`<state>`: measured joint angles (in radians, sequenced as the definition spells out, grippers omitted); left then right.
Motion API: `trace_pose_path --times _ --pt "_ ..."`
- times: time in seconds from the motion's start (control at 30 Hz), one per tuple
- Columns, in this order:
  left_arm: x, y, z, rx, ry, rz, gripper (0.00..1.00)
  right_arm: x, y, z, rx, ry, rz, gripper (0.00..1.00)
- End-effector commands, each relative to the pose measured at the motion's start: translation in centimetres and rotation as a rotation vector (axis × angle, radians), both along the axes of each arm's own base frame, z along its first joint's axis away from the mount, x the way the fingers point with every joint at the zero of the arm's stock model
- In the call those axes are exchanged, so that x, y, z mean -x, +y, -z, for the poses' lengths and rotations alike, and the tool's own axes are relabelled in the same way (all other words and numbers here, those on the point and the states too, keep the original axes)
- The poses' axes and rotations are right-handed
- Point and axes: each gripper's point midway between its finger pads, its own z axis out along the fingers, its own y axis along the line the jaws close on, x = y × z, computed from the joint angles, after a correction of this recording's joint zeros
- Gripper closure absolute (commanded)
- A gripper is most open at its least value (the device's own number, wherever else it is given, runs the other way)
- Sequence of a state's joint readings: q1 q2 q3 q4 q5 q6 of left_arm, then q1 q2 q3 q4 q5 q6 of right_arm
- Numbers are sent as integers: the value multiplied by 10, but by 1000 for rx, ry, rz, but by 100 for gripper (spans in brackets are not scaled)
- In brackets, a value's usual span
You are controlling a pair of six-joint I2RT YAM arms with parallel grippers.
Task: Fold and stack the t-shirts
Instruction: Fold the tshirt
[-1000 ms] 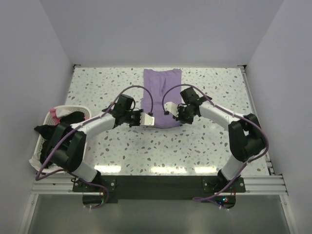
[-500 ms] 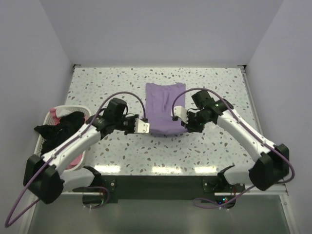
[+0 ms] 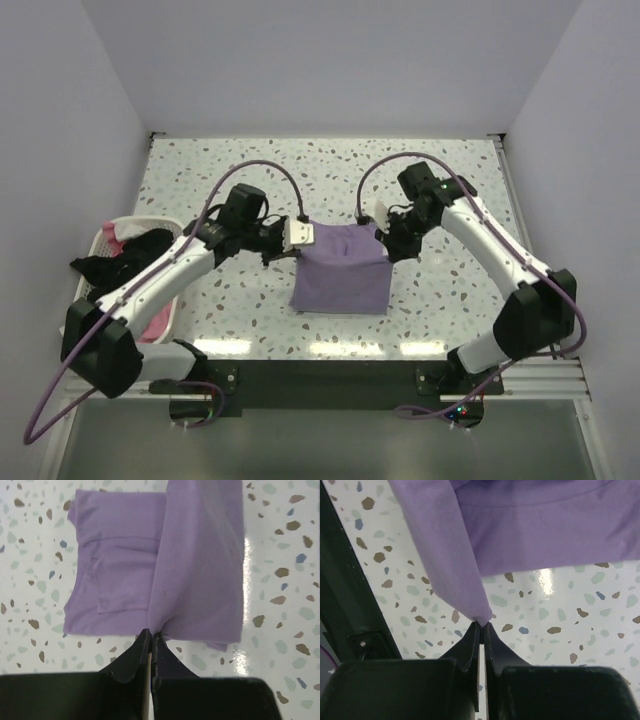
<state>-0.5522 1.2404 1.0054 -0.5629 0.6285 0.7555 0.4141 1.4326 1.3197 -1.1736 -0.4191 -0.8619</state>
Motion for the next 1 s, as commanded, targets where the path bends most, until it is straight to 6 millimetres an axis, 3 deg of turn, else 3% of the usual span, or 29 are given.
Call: trace_pose_path --times 0.0,0.03,0.1,0.13,0.23,0.4,0.53,0.6,0.67,0.7,0.77,0.87,0.9,0.93,0.97 --pt "-50 8 -3 24 -33 -101 100 -38 5 0 -23 -16 28 100" --pt "-60 9 15 -1 3 -113 100 -50 6 11 -15 -4 36 100" --pt "-81 17 23 -10 18 -148 100 -64 5 24 -4 3 51 100" --pt "-90 19 39 -25 51 -163 100 -74 6 38 4 15 57 100" --pt "-108 24 59 -35 76 -197 100 -91 9 66 29 49 78 100" --pt "-118 22 92 -69 148 -227 100 -102 8 112 74 116 137 100" --pt "-104 28 115 -104 217 -236 100 -93 8 133 87 179 166 100" --pt "-94 30 114 -104 228 -235 100 -84 10 130 70 192 174 100" --pt "-72 32 122 -129 251 -214 100 -63 10 136 73 229 159 100" --pt "-66 31 112 -117 224 -206 100 -58 12 130 64 212 152 100" --pt "-41 31 116 -133 239 -170 100 -37 13 132 66 242 130 100" --pt "-25 30 97 -110 216 -129 100 -15 17 116 31 287 106 100" --pt "-25 29 85 -97 181 -114 96 -6 17 110 23 318 101 92" --pt "-25 29 76 -89 165 -104 83 -9 18 98 5 305 98 76" --pt "-26 27 67 -78 135 -84 76 -9 18 90 -10 306 91 68"
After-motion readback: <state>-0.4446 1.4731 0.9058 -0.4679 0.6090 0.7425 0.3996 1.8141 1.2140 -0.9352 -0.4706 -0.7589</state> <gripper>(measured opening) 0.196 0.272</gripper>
